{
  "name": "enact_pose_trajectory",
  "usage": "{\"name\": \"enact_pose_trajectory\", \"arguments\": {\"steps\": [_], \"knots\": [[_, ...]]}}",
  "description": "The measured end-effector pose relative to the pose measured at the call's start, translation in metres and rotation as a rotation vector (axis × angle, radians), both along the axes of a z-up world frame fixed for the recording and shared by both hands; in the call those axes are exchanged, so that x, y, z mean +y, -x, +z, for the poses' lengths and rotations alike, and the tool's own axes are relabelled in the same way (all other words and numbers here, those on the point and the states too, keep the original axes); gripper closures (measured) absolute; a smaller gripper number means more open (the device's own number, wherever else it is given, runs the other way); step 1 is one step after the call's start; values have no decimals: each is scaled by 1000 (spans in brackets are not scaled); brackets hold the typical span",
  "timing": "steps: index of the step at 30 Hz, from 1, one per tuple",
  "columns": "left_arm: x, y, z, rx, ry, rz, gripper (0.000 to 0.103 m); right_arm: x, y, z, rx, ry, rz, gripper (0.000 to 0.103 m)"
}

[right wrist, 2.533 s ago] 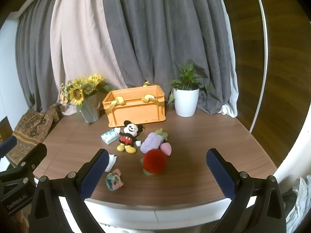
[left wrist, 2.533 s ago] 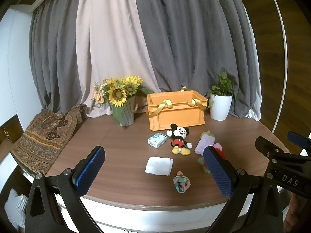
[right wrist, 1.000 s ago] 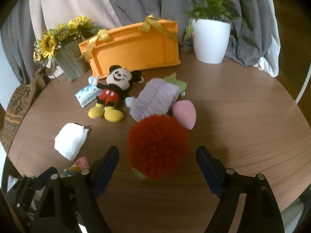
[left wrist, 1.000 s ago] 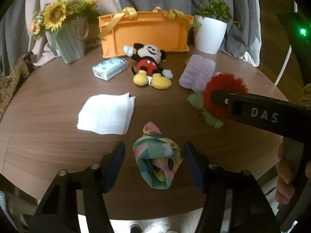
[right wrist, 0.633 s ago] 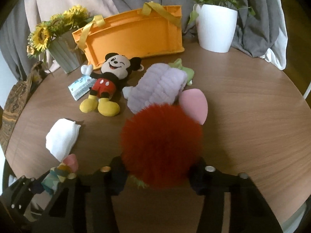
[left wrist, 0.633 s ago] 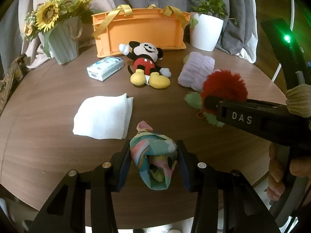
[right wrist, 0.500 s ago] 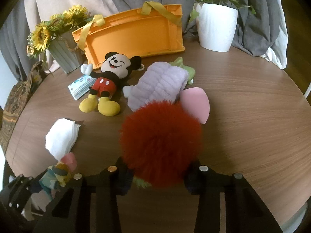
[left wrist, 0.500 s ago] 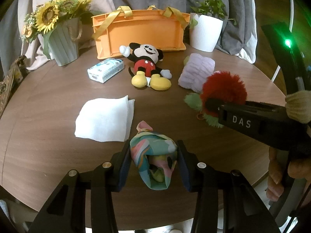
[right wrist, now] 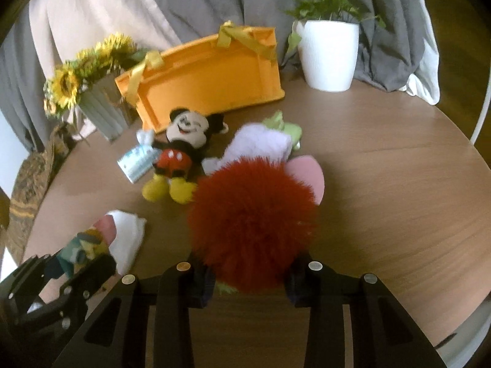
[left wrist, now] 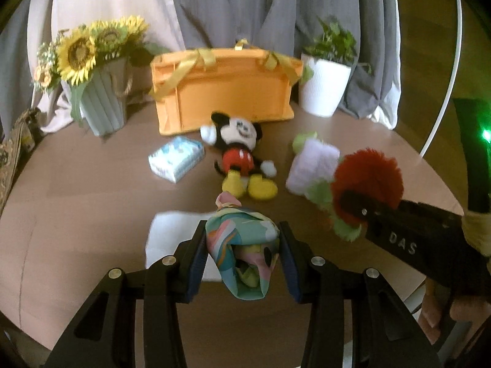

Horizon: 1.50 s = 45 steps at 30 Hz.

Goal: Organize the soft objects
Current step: 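Carry the sock bundle and red pompom plush over the orange crate with both tools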

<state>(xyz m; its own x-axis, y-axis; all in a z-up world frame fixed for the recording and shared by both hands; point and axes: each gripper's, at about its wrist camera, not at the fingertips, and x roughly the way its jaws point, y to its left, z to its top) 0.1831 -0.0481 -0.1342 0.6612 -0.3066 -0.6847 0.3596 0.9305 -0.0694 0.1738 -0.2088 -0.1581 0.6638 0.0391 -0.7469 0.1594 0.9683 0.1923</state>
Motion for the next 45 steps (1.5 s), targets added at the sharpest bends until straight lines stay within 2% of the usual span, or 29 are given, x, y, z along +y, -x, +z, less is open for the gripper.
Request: {"name": "enact_pose_trajectory", "arguments": {"steps": [12, 24, 31, 45], "knots": [[19, -36, 65, -119, 42, -54, 60, 21, -12, 71, -130, 37, -44, 67], [32, -79, 109, -231, 54, -149, 60, 47, -40, 116, -239, 103, -121, 67], [30, -100, 131, -282, 71, -113, 60, 48, -63, 136, -296, 123, -100, 67], [0, -138, 152, -341, 79, 71, 60, 13, -126, 156, -363, 98, 48, 66]]}}
